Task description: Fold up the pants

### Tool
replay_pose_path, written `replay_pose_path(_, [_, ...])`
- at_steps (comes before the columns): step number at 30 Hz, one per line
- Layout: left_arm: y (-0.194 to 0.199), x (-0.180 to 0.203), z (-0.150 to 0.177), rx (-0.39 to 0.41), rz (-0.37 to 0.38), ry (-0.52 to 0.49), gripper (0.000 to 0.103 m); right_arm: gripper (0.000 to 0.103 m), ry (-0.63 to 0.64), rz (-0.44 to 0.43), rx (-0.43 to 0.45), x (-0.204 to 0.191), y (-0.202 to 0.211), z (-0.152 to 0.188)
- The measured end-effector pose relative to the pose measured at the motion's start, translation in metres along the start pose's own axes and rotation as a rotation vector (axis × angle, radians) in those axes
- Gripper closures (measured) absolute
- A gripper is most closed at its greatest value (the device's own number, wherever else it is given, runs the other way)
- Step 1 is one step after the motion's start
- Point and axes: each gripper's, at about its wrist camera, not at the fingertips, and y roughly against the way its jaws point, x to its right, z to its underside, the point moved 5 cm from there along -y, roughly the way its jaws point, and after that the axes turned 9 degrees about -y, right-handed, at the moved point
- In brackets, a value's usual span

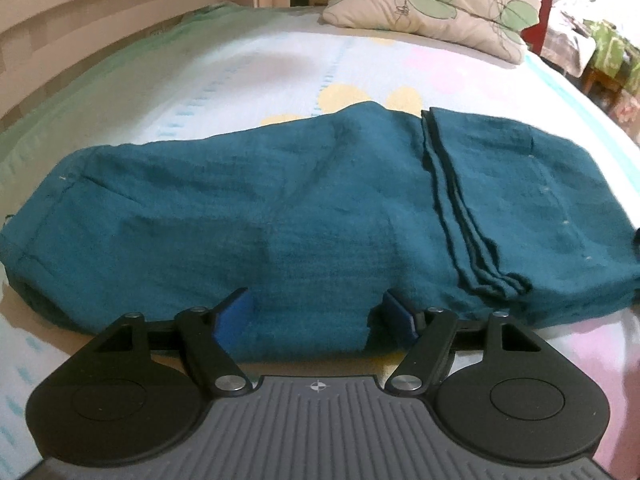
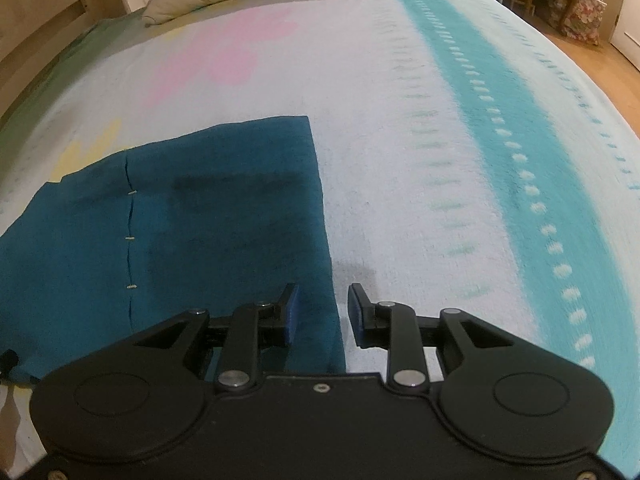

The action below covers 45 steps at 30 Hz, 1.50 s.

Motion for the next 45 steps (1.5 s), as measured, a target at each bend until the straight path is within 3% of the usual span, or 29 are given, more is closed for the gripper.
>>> replay_pose_path(4, [0.012, -0.021, -0.001, 0.018, 0.049, 0.099, 0.032, 0.065, -0.043, -0.03, 0.007, 0.005, 0.003, -0.002])
replay_pose_path(9, [0.043, -0.068, -0.006, 0.076, -0.001, 0.211, 0.031, 0.065, -0.085, -0.07, 0.011, 0.009, 0.006, -0.004])
replay_pose_path(13, [0.044, -0.105, -0.004, 0.035, 0.053, 0.296, 0.031, 0.065, -0.084, -0.097, 0.012, 0.008, 0.007, -0.003])
replay_pose_path(16, [0.046, -0.123, 0.001, 0.018, 0.046, 0.359, 0.029, 0.065, -0.098, -0.115, 0.013, 0.01, 0.007, -0.003])
replay_pose_path(21, [0.042, -0.141, 0.004, -0.03, 0.004, 0.388, 0.027, 0.064, -0.122, -0.136, 0.011, 0.013, 0.007, -0.004])
replay_pose_path(31, [0.022, -0.158, 0.03, -0.118, 0.035, 0.523, 0.027, 0.064, -0.123, -0.159, 0.0, 0.012, 0.006, -0.003])
replay_pose_path(45, [-0.006, -0.165, 0.004, -0.048, 0.075, 0.512, 0.012, 0.064, -0.069, -0.111, -0.004, 0.006, 0.003, -0.002])
